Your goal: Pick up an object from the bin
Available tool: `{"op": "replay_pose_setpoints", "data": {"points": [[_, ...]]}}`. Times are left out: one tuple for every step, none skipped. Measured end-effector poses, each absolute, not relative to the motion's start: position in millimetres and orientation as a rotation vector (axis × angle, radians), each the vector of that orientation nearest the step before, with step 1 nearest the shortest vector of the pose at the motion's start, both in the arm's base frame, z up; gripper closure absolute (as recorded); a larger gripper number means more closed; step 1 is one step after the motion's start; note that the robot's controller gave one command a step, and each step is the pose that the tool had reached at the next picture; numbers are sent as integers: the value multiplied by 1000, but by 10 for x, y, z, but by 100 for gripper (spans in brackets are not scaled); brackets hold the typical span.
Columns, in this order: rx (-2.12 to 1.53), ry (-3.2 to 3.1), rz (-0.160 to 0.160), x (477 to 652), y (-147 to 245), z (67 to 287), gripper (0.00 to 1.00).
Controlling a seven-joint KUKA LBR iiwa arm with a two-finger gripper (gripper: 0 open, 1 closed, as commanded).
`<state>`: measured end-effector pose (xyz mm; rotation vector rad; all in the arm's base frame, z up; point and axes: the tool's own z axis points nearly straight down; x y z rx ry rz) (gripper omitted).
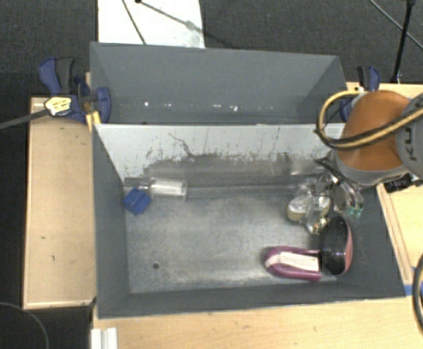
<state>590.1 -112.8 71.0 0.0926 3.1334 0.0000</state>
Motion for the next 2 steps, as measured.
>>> {"op": "replay_pose_setpoints", "data": {"points": [[93, 3130, -2, 5636, -1070, 1906, 100], [96, 3130, -1, 5403, -986, 2730, 100]]}}
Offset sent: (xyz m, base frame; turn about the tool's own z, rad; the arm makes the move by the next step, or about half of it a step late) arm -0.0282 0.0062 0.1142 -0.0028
